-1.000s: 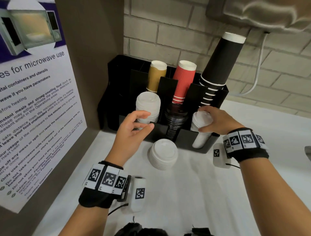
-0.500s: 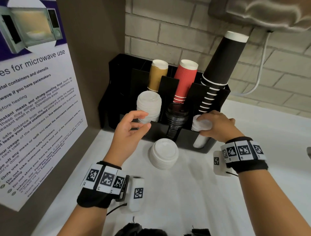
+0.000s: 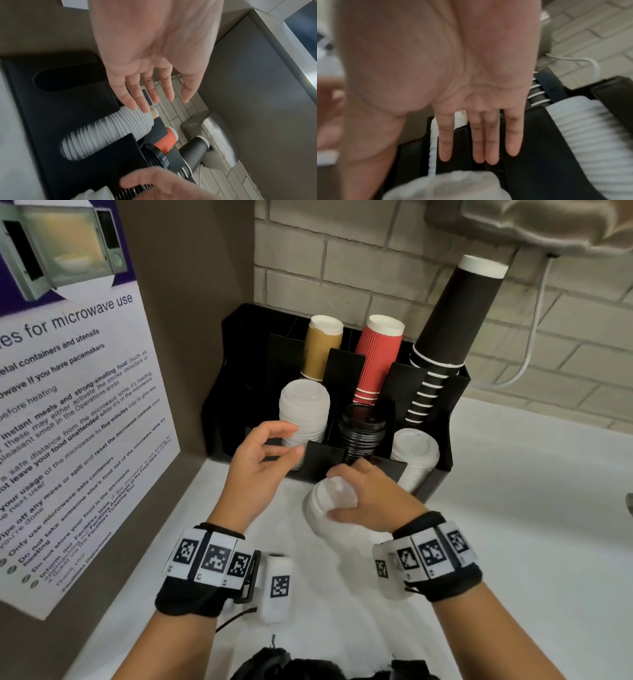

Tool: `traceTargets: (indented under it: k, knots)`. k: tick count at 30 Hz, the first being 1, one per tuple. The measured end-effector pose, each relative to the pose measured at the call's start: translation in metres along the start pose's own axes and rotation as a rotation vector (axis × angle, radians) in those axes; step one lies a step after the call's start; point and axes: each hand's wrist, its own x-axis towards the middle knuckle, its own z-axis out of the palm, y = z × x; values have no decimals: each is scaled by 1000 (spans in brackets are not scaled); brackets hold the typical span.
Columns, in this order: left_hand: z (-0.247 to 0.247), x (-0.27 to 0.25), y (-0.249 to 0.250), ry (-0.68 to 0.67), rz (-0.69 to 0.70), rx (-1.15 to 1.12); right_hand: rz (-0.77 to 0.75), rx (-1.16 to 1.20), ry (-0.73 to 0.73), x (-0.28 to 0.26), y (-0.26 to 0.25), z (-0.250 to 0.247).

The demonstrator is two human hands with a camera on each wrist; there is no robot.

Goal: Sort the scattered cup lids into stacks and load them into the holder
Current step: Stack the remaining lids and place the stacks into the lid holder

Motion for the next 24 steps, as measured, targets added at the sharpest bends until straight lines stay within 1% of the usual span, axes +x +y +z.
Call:
traceTargets:
  k: [3, 10, 16, 19, 21, 23, 24]
  knots:
    - [-4, 0, -1, 3, -1, -1, 60, -89, -61, 6, -7, 10]
    - [-3, 1, 0, -2, 6, 13, 108, -49, -100, 16, -9, 17]
    - [-6, 1, 1, 1, 0, 2, 105, 6, -42, 14, -6, 12]
    - [-3, 1, 3, 2, -11, 1, 78, 126, 27, 9, -2, 0]
    - [-1, 1, 5, -47, -46, -15, 25, 288, 113, 3, 1, -10]
    - [1, -2, 6, -193, -125, -23, -50, 521, 187, -6, 0, -20]
    - [3, -3, 5, -280, -159, -17, -87, 639, 198, -11, -3, -24]
